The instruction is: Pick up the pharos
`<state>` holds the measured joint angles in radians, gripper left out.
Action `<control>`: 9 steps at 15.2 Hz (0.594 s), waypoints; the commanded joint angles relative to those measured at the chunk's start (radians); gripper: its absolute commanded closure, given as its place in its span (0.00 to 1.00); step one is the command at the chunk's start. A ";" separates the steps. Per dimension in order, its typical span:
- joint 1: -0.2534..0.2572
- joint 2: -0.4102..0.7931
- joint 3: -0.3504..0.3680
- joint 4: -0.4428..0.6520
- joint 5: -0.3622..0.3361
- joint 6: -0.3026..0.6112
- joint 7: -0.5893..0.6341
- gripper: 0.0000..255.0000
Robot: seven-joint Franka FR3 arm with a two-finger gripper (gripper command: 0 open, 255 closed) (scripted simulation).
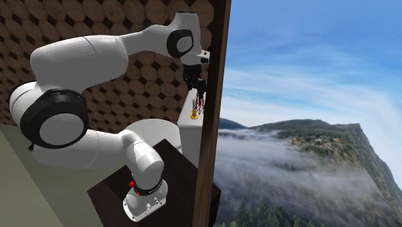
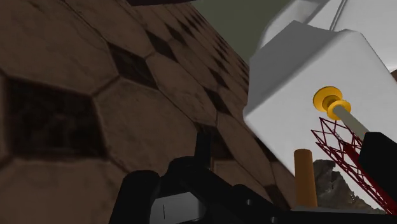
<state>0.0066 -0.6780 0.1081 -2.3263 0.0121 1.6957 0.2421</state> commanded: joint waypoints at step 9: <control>0.011 0.252 0.123 0.128 0.053 0.254 0.186 0.00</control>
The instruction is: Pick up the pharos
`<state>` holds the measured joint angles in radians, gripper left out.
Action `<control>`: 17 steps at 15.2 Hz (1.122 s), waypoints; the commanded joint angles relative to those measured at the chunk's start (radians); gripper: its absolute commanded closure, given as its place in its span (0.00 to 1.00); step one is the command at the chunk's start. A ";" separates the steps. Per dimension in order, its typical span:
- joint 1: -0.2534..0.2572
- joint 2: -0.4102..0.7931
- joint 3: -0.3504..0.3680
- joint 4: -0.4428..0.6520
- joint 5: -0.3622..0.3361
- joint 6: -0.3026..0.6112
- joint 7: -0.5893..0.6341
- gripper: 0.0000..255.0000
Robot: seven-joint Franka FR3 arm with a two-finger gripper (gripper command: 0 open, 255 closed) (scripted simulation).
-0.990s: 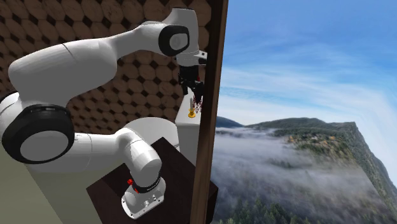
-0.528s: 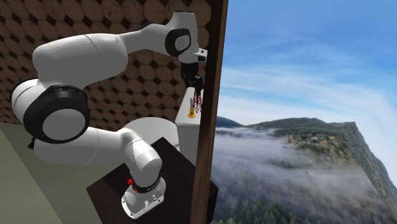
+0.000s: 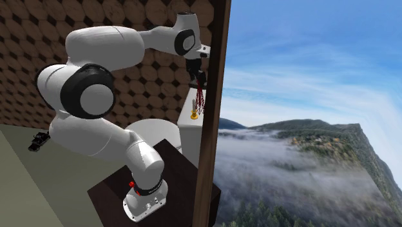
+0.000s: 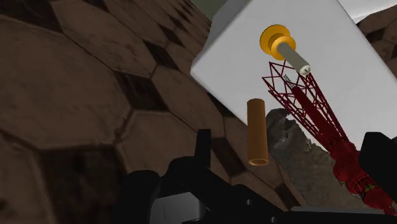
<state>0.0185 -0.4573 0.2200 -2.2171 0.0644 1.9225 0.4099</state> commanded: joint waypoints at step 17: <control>-0.003 0.309 0.113 0.146 -0.065 0.287 0.205 0.00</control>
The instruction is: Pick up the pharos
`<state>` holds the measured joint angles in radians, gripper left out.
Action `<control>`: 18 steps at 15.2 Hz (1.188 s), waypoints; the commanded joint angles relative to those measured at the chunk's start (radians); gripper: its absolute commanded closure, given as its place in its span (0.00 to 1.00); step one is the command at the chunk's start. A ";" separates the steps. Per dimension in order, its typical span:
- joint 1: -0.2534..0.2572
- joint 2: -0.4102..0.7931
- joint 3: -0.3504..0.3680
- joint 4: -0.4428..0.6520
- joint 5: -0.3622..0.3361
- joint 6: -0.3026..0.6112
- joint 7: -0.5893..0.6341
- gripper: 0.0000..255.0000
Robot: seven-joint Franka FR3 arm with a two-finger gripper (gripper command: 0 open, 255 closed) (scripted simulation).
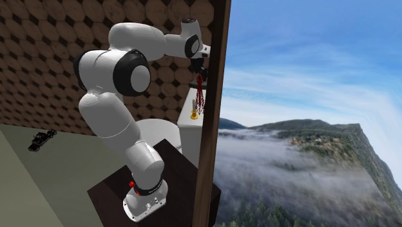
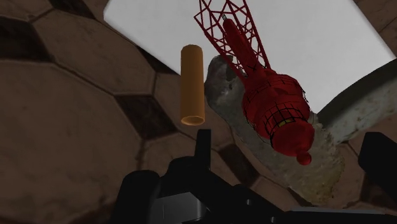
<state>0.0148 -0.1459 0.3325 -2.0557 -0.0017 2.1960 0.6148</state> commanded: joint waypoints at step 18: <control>0.000 -0.013 -0.003 0.054 0.006 -0.067 -0.006 1.00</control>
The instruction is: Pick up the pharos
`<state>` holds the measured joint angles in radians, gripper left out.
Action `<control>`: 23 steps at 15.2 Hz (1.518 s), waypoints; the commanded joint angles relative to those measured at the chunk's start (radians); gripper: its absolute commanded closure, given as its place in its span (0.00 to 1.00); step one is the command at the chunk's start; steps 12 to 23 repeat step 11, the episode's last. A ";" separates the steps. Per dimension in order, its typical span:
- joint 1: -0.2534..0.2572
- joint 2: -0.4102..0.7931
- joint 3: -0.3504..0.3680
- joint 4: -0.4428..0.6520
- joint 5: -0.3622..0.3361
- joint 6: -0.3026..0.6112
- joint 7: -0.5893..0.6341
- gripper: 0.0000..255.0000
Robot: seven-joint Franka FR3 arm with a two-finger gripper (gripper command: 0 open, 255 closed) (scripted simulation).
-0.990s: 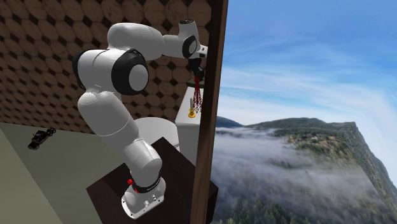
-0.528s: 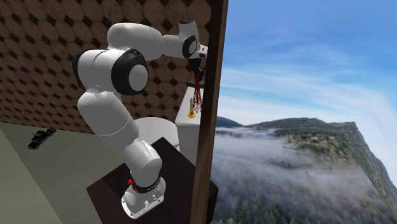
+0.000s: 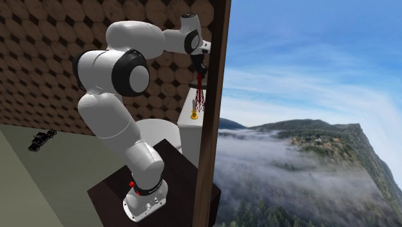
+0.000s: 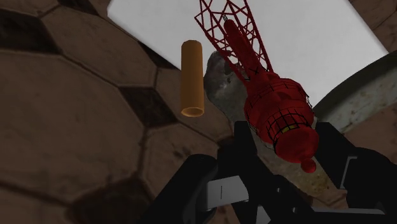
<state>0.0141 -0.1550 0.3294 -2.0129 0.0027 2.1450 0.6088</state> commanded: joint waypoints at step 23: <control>-0.001 -0.006 -0.003 0.133 0.003 -0.138 -0.005 1.00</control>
